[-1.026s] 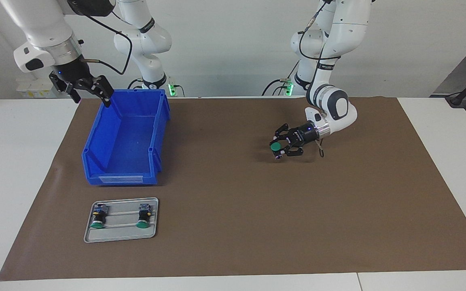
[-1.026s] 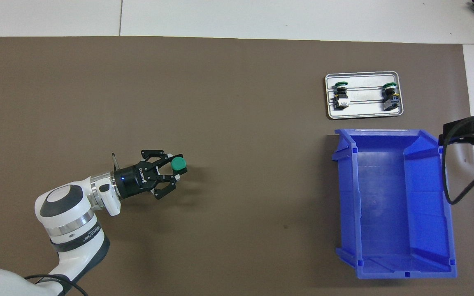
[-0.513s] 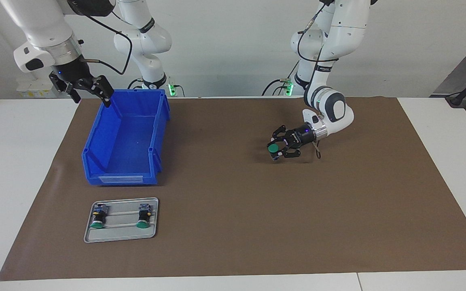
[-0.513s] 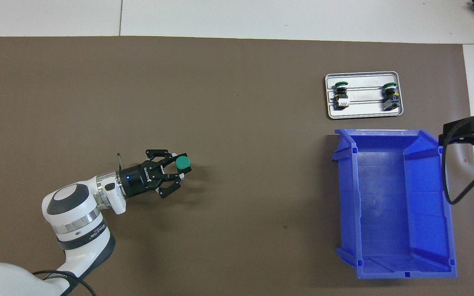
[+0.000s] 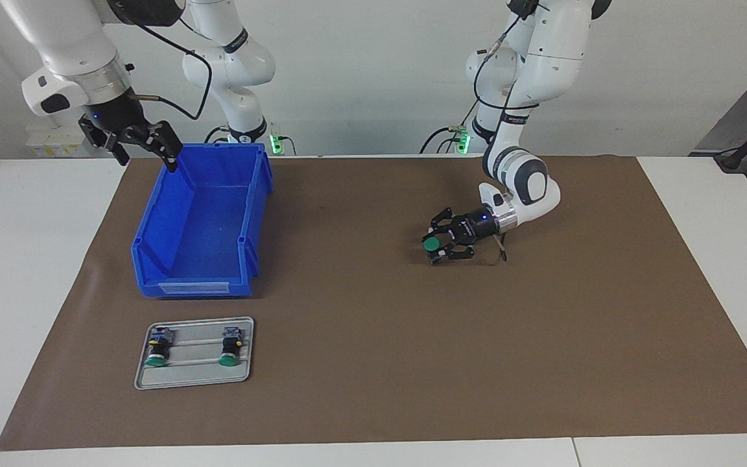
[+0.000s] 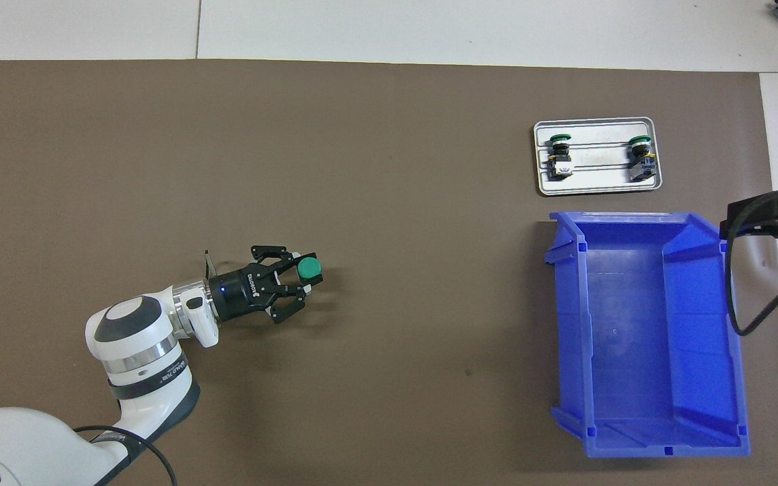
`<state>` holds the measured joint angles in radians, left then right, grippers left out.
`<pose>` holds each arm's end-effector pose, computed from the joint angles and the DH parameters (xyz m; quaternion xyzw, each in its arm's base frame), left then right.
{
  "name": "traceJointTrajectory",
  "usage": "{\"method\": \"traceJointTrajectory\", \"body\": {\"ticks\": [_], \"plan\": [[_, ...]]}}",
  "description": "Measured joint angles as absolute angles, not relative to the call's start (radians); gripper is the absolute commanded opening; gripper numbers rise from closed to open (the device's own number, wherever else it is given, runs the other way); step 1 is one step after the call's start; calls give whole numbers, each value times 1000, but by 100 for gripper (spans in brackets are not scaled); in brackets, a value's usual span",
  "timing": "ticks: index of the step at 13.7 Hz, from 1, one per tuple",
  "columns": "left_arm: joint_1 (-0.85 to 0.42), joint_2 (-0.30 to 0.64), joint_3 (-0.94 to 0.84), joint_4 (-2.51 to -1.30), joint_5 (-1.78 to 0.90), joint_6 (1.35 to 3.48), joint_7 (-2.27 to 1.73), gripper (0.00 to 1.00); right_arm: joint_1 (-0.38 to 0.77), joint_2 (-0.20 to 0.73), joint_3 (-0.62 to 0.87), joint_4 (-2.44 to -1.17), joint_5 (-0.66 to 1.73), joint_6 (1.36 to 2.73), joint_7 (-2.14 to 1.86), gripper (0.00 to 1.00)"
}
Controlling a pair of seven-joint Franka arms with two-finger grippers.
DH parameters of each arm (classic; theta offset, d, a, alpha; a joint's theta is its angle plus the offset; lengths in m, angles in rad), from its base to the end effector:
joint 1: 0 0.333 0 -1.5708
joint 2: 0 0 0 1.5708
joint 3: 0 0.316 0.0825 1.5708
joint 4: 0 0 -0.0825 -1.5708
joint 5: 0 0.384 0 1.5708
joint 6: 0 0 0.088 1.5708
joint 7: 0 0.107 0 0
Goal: Place and press button with both arms
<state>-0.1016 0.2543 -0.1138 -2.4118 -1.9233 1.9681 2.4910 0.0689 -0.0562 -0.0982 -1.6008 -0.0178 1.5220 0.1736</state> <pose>0.4603 -0.1644 0.2182 0.6554 -0.3960 0.4694 0.4396 0.5316 -0.0191 0.6366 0.9948 -0.1015 -0.0110 0.0069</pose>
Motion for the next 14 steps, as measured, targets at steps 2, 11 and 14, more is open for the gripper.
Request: {"method": "traceJointTrajectory", "body": {"ticks": [2,11,14], "plan": [[-102,266,-114,-2411,-1924,1964,2503,4,69,-56,-98,-1601,-18,1522,174,100],[-102,267,-113,-2410,-1924,1961,2512,39,69,-56,-98,-1601,-18,1522,174,100],[-102,268,-113,-2411,-1924,1961,2512,53,69,-56,-98,-1601,-18,1522,174,100]]}}
